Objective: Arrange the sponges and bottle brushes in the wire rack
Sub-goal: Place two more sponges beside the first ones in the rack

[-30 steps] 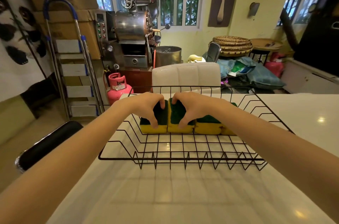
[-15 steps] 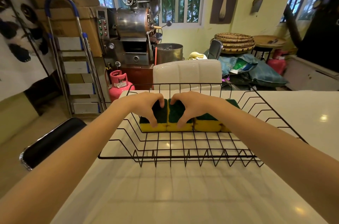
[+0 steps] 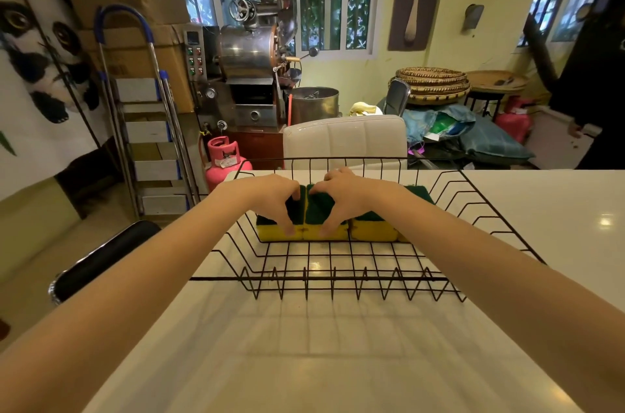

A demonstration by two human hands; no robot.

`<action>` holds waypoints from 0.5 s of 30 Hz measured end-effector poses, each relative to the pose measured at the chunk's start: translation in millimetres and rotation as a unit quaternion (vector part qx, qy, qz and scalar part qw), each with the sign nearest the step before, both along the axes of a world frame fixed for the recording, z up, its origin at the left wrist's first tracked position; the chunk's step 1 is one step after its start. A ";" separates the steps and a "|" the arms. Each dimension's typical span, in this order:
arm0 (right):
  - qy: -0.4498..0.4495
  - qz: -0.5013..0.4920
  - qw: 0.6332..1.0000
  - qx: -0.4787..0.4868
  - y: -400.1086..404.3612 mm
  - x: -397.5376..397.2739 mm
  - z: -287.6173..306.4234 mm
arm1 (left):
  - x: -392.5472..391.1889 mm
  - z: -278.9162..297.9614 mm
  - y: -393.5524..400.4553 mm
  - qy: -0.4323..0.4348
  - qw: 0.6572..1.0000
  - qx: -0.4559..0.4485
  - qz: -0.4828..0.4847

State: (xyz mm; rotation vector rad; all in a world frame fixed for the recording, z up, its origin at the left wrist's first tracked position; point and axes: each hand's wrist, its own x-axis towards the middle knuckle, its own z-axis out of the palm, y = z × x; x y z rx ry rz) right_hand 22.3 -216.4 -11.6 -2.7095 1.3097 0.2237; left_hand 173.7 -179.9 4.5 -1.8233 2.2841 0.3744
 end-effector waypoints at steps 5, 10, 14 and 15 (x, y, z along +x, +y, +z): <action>-0.106 -0.022 0.993 0.037 27.0 -16.5 9.0 | -18.9 19.6 32.6 0.054 0.998 0.027 -0.008; -0.218 -0.044 0.973 0.057 74.4 -51.6 23.3 | -47.1 34.4 79.0 0.108 0.994 0.031 -0.016; -0.338 -0.036 0.939 0.053 125.7 -87.8 28.1 | -77.3 28.2 121.2 0.182 0.982 0.000 -0.048; -0.357 -0.035 0.932 0.049 137.6 -96.9 26.1 | -86.2 25.3 132.2 0.199 0.978 -0.012 -0.063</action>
